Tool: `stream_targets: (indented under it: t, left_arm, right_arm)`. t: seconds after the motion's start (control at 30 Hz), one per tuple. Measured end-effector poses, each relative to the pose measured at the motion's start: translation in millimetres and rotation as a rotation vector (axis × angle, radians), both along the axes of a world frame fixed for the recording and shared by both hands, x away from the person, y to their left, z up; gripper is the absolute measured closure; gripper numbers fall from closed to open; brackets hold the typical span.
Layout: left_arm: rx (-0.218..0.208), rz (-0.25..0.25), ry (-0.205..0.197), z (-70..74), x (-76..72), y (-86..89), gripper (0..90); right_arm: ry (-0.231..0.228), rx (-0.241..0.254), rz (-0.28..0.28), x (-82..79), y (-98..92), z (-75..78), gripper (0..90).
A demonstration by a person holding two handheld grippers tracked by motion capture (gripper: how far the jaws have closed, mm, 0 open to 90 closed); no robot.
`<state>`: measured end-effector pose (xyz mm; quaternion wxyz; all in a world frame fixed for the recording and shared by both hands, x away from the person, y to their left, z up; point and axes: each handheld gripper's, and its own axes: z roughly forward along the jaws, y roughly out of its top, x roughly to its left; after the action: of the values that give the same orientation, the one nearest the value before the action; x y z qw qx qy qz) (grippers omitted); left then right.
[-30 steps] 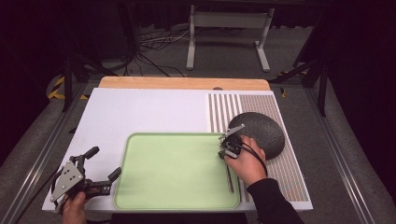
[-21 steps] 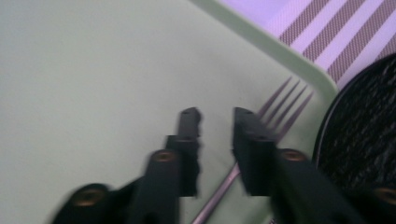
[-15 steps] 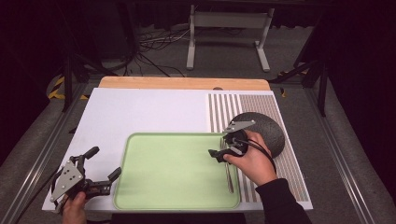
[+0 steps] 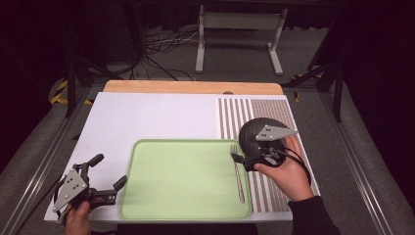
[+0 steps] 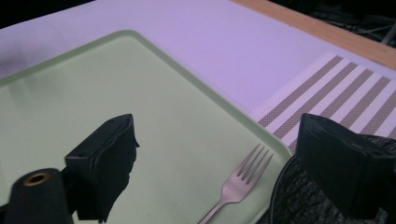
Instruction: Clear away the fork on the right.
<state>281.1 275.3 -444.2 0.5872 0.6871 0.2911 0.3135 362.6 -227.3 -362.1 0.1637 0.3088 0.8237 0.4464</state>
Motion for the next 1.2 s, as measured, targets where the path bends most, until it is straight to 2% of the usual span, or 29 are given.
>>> stream_targets:
  t: [0.07, 0.17, 0.3, 0.5, 0.53, 0.63, 0.73, 0.77, 0.93, 1.2]
  left_arm:
    - [0.0, 0.0, 0.0, 0.0, 0.0, -0.1, 1.3]
    - [0.001, 0.002, 0.002, -0.1, 0.1, 0.1, 1.3]
    - [0.001, 0.002, 0.003, -0.1, 0.2, 0.5, 1.3]
    - [-0.005, 0.008, 0.003, -0.4, 0.3, 1.9, 1.3]
    - [-0.006, 0.009, 0.004, -0.4, 0.2, 1.7, 1.3]
    - [-0.003, 0.008, 0.003, -0.6, 0.1, 0.7, 1.3]
    - [0.001, 0.008, 0.005, -0.6, 0.2, 0.4, 1.3]
    - [-0.002, 0.009, 0.002, -0.7, 0.4, 0.5, 1.3]
    - [-0.006, 0.013, 0.004, -0.9, 0.2, 0.7, 1.3]
    - [-0.005, 0.014, 0.002, -0.8, 0.3, 1.0, 1.3]
  right_arm:
    - [-0.01, 0.008, 0.002, -1.4, -3.3, 0.1, 12.1]
    - [-0.053, 0.039, 0.004, -6.1, -15.1, 0.2, 12.1]
    - [-0.085, 0.081, 0.004, -11.0, -26.3, -0.3, 11.3]
    - [-0.12, 0.12, 0.018, -19.1, -43.7, -6.2, 11.0]
    - [-0.137, 0.131, 0.012, -21.6, -48.7, -9.1, 11.0]
    - [-0.153, 0.142, 0.012, -24.2, -54.6, -13.0, 10.9]
    - [-0.178, 0.116, 0.035, -27.9, -64.9, -18.4, 10.1]
    - [-0.186, 0.122, 0.031, -29.6, -69.4, -21.2, 10.1]
    - [-0.198, 0.164, 0.025, -32.6, -79.5, -29.1, 9.2]
    - [-0.214, 0.19, 0.006, -35.9, -90.7, -46.9, 6.3]
